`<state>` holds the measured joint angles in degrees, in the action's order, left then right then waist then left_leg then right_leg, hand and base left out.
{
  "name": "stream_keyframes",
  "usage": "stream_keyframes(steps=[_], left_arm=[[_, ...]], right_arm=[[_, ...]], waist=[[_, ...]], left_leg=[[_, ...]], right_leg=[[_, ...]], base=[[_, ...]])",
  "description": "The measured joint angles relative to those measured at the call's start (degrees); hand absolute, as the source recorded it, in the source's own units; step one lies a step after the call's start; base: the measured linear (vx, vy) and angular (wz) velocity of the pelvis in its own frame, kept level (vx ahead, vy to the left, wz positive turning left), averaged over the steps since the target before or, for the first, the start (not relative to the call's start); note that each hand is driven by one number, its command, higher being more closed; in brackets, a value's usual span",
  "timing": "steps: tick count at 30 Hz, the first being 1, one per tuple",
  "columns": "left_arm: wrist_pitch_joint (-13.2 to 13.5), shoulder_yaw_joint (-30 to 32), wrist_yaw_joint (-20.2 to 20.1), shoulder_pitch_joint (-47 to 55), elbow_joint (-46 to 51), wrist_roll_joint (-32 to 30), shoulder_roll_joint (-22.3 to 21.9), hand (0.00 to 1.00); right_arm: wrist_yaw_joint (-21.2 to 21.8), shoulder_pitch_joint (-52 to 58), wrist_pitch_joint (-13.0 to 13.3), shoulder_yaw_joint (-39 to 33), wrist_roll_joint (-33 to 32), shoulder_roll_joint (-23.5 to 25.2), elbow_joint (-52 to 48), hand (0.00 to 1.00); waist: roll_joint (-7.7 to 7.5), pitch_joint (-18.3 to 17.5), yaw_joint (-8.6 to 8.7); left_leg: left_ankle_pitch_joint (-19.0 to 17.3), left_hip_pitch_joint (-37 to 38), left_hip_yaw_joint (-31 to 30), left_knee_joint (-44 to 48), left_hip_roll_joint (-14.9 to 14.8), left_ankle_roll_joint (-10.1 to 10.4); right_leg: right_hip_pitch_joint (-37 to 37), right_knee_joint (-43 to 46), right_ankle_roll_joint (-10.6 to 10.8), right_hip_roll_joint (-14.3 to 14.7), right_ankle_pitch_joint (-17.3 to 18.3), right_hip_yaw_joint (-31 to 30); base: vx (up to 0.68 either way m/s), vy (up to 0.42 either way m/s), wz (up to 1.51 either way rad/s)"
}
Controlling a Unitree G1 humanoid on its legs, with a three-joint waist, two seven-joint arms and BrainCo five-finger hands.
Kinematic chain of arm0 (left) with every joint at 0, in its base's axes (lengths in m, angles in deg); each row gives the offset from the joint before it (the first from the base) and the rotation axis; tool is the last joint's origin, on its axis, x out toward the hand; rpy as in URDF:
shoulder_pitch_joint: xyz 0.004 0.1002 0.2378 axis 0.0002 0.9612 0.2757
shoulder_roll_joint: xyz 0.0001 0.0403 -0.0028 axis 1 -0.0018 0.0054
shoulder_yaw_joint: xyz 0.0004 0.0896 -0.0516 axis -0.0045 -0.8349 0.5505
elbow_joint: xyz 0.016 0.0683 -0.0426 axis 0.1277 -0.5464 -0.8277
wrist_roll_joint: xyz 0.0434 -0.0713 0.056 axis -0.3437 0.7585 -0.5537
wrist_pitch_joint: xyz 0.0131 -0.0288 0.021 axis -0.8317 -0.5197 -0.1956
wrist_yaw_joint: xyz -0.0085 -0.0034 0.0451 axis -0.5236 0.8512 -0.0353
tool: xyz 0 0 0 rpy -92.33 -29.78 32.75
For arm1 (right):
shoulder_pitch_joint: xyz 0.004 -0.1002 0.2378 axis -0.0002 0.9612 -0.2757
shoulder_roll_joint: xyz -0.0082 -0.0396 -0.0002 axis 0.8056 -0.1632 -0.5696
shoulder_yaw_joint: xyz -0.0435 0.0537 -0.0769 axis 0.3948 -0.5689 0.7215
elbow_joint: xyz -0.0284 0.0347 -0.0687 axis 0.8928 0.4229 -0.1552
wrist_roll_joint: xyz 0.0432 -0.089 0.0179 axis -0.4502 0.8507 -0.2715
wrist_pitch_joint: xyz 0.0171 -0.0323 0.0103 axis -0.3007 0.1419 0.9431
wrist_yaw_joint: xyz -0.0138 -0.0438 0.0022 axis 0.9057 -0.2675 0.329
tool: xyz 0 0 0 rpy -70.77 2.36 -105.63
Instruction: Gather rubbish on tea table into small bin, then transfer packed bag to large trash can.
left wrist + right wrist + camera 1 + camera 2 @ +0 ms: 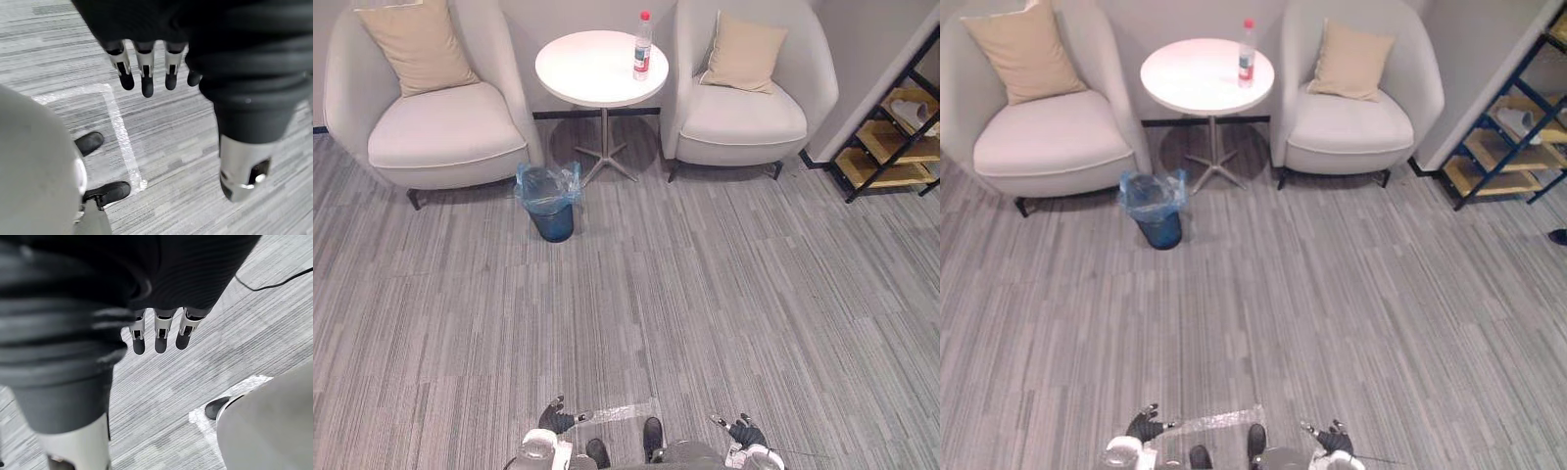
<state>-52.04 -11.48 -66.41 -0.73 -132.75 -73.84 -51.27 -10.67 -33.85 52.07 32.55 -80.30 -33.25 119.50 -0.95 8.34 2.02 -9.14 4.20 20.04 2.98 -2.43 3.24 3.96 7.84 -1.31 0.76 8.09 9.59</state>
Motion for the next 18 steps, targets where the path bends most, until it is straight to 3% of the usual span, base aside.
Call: stream_keyframes(steps=[2,4,5,7,9,12,13,14,15,16,17,18], left_arm=[[0.0,0.4,0.0,0.1,0.0,0.1,0.0,0.00],[0.0,1.2,0.0,-0.5,0.8,0.5,-0.1,0.00],[0.1,2.3,-0.1,-0.5,1.6,0.5,-0.6,0.00],[0.2,3.5,0.1,-0.7,2.3,0.7,-1.8,0.00],[0.3,3.4,0.3,-0.9,2.6,1.4,-2.2,0.00],[0.3,3.3,0.6,-1.8,3.0,1.8,-2.7,0.00],[0.4,3.1,0.7,-2.1,3.1,1.8,-2.9,0.00],[0.4,3.0,0.7,-2.1,3.1,1.9,-2.9,0.00],[0.5,2.7,0.9,-1.8,3.0,2.3,-3.0,0.00],[0.8,2.7,1.0,-1.7,3.0,2.8,-2.8,0.00],[0.9,2.8,1.1,-1.8,3.2,2.9,-2.7,0.00],[1.3,2.9,1.1,-1.8,3.6,3.0,-1.7,0.00]], right_arm=[[-0.1,0.0,0.1,0.0,-0.1,0.0,-0.2,0.00],[-0.4,0.0,0.2,0.0,-0.2,-0.2,-0.3,0.00],[-0.4,0.0,0.3,0.1,-0.2,-0.7,-0.5,0.00],[-0.5,0.0,0.3,0.2,-0.2,-1.6,-0.4,0.00],[-1.0,-0.1,0.3,-0.1,-0.2,-2.4,-0.4,0.00],[-1.5,-0.1,0.3,-0.4,-0.2,-2.3,0.2,0.00],[-1.7,-0.1,0.3,-0.4,-0.2,-2.3,0.3,0.00],[-1.7,-0.1,0.3,-0.4,-0.2,-2.4,0.3,0.00],[-1.9,0.0,0.3,-0.4,-0.1,-2.6,0.7,0.00],[-2.1,-0.2,0.3,-0.3,-0.1,-2.7,1.1,0.00],[-2.1,-0.3,0.3,-0.3,-0.1,-2.3,1.2,0.00],[-2.0,-0.4,0.3,0.0,0.0,-1.2,1.2,0.00]], waist=[[-0.05,0.4,0.01],[-0.23,1.3,0.05],[0.53,2.1,-0.12],[1.68,3.0,-0.62],[2.20,3.5,-0.74],[2.08,3.7,-1.07],[1.87,3.9,-1.27],[1.94,3.9,-1.26],[2.51,3.7,-1.36],[2.64,3.8,-1.88],[2.31,3.5,-2.11],[0.45,3.4,-2.18]], left_leg=[[-2.3,-1.5,0.8,5.8,-1.5,1.2],[-3.9,-6.9,3.1,20.6,-4.8,2.1],[-3.7,-10.5,3.1,31.2,-7.6,2.1],[-4.7,-13.5,2.8,39.1,-10.4,2.1],[-5.9,-14.8,2.3,38.8,-10.3,2.6],[-5.9,-18.4,-0.1,30.5,-7.6,2.5],[-3.3,-19.4,-2.2,21.3,-4.7,2.6],[-1.9,-19.3,-3.3,17.8,-3.8,2.6],[1.8,-19.0,-5.9,9.7,-2.7,3.1],[7.5,-18.7,-7.1,8.3,-2.3,1.5],[7.7,-18.7,-7.0,8.8,-1.7,0.9],[5.1,-19.7,-6.3,11.5,-0.4,-0.5]], right_leg=[[-0.2,1.8,-0.7,0.1,1.9,0.3],[-1.9,1.7,-1.4,0.1,2.0,0.1],[-4.0,1.4,-1.5,0.5,1.9,-0.5],[-6.4,0.8,-1.8,0.9,2.1,-2.1],[-8.4,-0.3,-2.2,0.0,2.3,-3.8],[-10.9,-2.9,-2.2,-2.3,2.5,-5.7],[-11.6,-3.9,-1.3,-3.8,3.0,-6.4],[-11.9,-4.2,-1.1,-4.1,3.2,-6.6],[-12.0,-4.6,0.2,-4.3,3.9,-7.4],[-12.4,-4.7,1.7,-4.4,5.1,-8.8],[-12.5,-4.6,2.1,-5.1,5.6,-9.2],[-12.2,-3.1,3.2,-6.5,6.8,-9.7]], base=[[0.15,-0.154,0.00],[0.25,-0.236,-0.02],[0.26,-0.164,-0.16],[0.30,-0.040,-0.42],[0.23,0.049,-0.49],[0.18,0.120,-0.34],[0.27,0.223,-0.30],[0.30,0.266,-0.35],[0.27,0.278,-0.49],[0.28,0.287,-0.54],[0.29,0.264,-0.42],[0.32,0.210,-0.20]])
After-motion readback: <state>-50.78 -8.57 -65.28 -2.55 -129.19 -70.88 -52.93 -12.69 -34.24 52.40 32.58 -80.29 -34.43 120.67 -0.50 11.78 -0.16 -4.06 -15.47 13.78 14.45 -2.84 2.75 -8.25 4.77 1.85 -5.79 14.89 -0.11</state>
